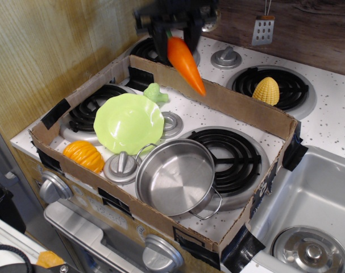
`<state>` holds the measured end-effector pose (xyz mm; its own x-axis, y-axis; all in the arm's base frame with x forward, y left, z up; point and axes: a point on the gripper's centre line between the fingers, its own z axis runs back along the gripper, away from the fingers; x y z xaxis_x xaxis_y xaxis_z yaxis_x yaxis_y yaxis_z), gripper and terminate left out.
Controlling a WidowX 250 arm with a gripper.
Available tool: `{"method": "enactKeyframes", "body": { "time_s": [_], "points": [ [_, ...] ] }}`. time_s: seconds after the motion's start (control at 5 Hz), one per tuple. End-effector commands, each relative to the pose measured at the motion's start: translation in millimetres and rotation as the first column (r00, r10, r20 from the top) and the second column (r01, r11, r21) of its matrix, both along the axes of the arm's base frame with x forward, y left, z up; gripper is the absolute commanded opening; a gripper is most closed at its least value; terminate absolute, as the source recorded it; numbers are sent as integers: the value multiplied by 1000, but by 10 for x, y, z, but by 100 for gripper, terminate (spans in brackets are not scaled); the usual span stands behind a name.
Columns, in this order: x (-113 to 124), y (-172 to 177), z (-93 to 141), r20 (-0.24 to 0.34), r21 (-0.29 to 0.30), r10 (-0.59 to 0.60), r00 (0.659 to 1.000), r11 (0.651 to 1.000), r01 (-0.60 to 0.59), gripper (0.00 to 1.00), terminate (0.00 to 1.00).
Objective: Take carrot off plate
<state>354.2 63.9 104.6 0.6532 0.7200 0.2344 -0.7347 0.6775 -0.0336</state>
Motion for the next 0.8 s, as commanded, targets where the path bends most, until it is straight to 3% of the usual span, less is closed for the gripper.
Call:
{"method": "enactKeyframes", "body": {
  "time_s": [0.0,0.2,0.4,0.6],
  "points": [
    [-88,-254,-405,70,-69,217,974,975,-212,0,0],
    [-43,-302,-522,129,-38,274,953,962,-272,0,0],
    [9,-362,-583,225,-24,323,919,945,-326,0,0],
    [33,-400,-565,291,56,313,904,938,-343,100,0]
  ]
}}
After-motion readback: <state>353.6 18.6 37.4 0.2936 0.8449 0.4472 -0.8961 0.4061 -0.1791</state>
